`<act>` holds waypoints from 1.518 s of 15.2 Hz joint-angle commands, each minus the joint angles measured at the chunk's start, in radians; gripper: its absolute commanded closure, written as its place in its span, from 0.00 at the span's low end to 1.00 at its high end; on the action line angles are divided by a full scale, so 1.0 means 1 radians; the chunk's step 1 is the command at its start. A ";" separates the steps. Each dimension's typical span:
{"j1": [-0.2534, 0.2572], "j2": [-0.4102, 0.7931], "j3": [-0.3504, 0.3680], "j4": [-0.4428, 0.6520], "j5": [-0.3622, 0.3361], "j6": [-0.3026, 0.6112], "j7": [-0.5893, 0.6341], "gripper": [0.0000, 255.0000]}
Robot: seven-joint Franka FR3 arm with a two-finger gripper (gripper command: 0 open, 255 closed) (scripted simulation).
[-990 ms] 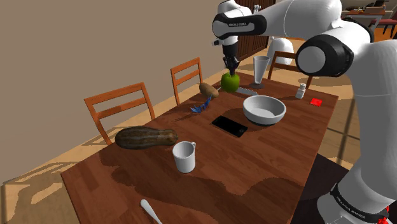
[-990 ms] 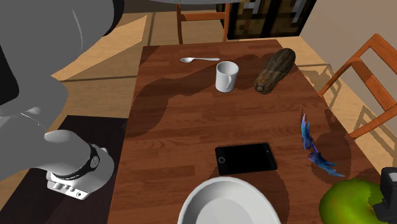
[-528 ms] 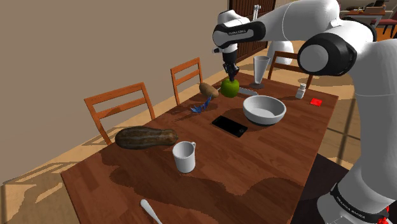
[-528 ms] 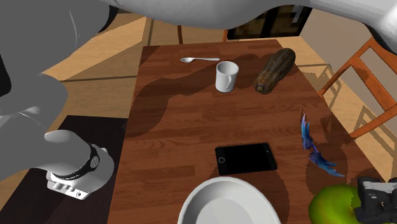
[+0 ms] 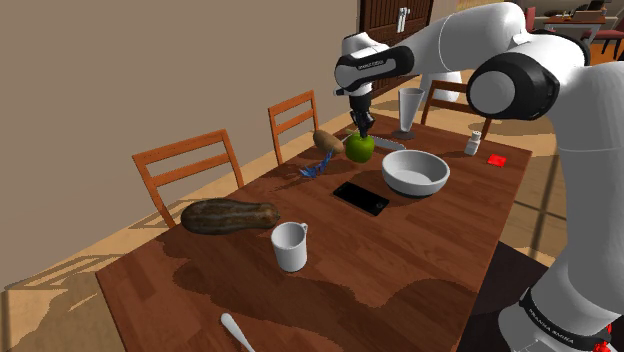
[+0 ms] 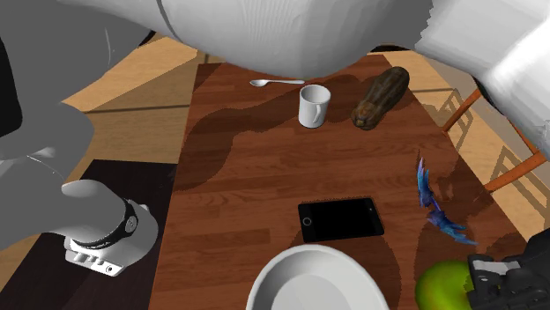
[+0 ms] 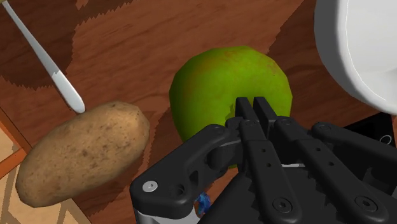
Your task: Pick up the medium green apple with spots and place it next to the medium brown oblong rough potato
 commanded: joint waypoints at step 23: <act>0.003 0.012 0.002 0.109 0.002 -0.097 0.000 0.00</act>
